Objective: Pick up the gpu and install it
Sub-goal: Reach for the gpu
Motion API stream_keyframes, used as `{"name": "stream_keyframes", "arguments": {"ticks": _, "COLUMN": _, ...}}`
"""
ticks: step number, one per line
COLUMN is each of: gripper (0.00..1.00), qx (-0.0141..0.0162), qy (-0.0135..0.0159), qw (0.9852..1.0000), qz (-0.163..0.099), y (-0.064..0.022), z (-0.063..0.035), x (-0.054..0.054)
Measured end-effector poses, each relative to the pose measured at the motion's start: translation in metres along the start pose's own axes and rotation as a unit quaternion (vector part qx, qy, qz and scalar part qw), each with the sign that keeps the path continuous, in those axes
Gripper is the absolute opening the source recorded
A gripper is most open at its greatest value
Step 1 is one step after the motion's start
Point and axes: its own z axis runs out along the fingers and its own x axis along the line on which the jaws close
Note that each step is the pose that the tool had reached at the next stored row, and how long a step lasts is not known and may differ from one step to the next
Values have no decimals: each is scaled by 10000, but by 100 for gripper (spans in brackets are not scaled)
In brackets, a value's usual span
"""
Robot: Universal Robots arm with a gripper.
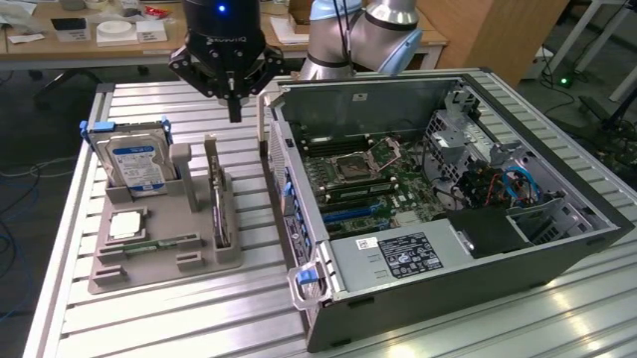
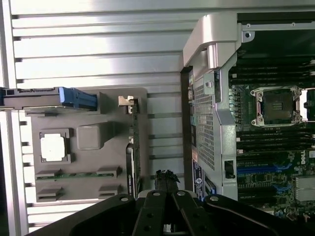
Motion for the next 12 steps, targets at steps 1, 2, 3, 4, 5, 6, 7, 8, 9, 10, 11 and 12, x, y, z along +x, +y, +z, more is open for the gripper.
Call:
{"name": "stream_keyframes", "arguments": {"ticks": 1, "gripper": 11, "qx": 0, "qy": 0, "qw": 10000, "qz": 0, "y": 0, "z": 0, "x": 4}}
{"name": "stream_keyframes", "arguments": {"ticks": 2, "gripper": 11, "qx": 0, "qy": 0, "qw": 10000, "qz": 0, "y": -1, "z": 0, "x": 8}}
{"name": "stream_keyframes", "arguments": {"ticks": 3, "gripper": 11, "qx": 0, "qy": 0, "qw": 10000, "qz": 0, "y": -1, "z": 0, "x": 12}}
{"name": "stream_keyframes", "arguments": {"ticks": 4, "gripper": 11, "qx": 0, "qy": 0, "qw": 10000, "qz": 0, "y": -1, "z": 0, "x": 18}}
{"name": "stream_keyframes", "arguments": {"ticks": 5, "gripper": 11, "qx": 0, "qy": 0, "qw": 10000, "qz": 0, "y": -2, "z": 0, "x": 22}}
{"name": "stream_keyframes", "arguments": {"ticks": 6, "gripper": 11, "qx": 0, "qy": 0, "qw": 10000, "qz": 0, "y": -2, "z": 0, "x": 27}}
{"name": "stream_keyframes", "arguments": {"ticks": 7, "gripper": 11, "qx": 0, "qy": 0, "qw": 10000, "qz": 0, "y": -3, "z": 0, "x": 31}}
{"name": "stream_keyframes", "arguments": {"ticks": 8, "gripper": 11, "qx": 0, "qy": 0, "qw": 10000, "qz": 0, "y": -3, "z": 0, "x": 35}}
{"name": "stream_keyframes", "arguments": {"ticks": 9, "gripper": 11, "qx": 0, "qy": 0, "qw": 10000, "qz": 0, "y": -3, "z": 0, "x": 40}}
{"name": "stream_keyframes", "arguments": {"ticks": 10, "gripper": 11, "qx": 0, "qy": 0, "qw": 10000, "qz": 0, "y": -3, "z": 0, "x": 44}}
{"name": "stream_keyframes", "arguments": {"ticks": 11, "gripper": 11, "qx": 0, "qy": 0, "qw": 10000, "qz": 0, "y": -4, "z": 0, "x": 49}}
{"name": "stream_keyframes", "arguments": {"ticks": 12, "gripper": 11, "qx": 0, "qy": 0, "qw": 10000, "qz": 0, "y": -4, "z": 0, "x": 53}}
